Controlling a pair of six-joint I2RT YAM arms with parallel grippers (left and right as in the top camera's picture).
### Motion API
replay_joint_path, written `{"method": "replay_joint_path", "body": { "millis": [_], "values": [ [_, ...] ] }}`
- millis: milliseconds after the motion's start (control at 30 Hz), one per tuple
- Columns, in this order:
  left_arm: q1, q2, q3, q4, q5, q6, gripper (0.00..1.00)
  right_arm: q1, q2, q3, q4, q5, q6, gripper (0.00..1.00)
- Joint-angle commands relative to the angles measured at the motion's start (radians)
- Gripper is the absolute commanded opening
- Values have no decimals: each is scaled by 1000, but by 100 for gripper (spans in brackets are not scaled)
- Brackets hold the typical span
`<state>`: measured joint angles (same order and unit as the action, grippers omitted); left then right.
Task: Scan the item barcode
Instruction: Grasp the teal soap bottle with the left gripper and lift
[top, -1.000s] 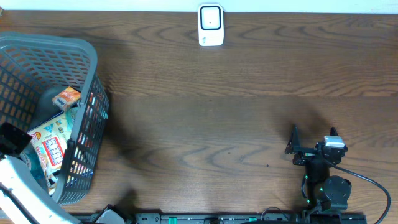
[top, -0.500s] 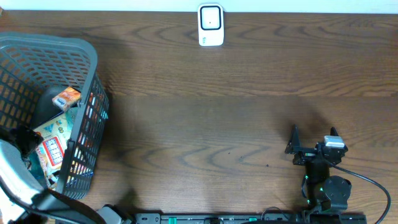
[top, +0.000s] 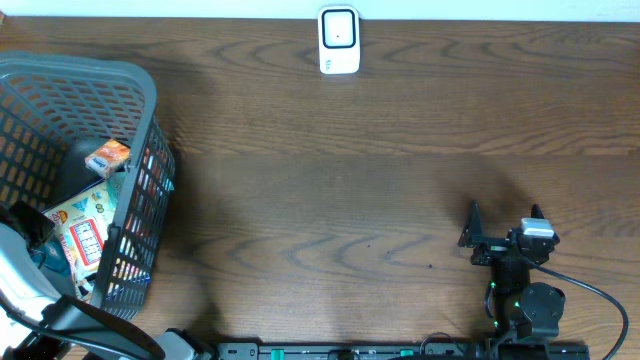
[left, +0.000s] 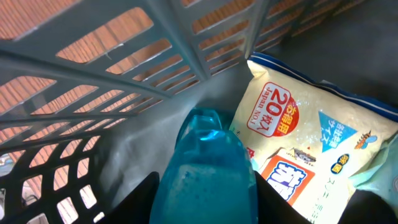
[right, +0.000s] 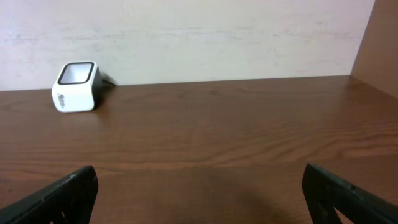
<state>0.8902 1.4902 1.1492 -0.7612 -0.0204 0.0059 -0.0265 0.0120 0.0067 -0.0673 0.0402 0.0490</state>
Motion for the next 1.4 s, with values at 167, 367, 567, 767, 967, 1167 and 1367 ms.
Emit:
{"method": "replay_joint_path", "body": {
  "millis": [167, 367, 567, 767, 967, 1167, 1367],
  "values": [
    [-3, -166, 12, 5, 63, -106, 33, 2, -5, -1, -4, 2, 6, 99],
    [-3, -369, 72, 36, 109, -251, 34, 2, -5, -1, -3, 2, 6, 99],
    [-11, -581, 75, 206, 492, -425, 34, 2, -5, -1, -4, 2, 6, 99],
    [-109, -684, 75, 448, 770, -669, 34, 2, -5, -1, -3, 2, 6, 99],
    [-397, -682, 55, 471, 797, -671, 34, 2, -5, -1, -4, 2, 6, 99],
    [-760, -575, 28, 444, 742, -540, 34, 2, -5, -1, -4, 2, 6, 99],
    [-1128, -309, 28, 422, 610, -438, 34, 2, -5, -1, -3, 2, 6, 99]
  ]
}}
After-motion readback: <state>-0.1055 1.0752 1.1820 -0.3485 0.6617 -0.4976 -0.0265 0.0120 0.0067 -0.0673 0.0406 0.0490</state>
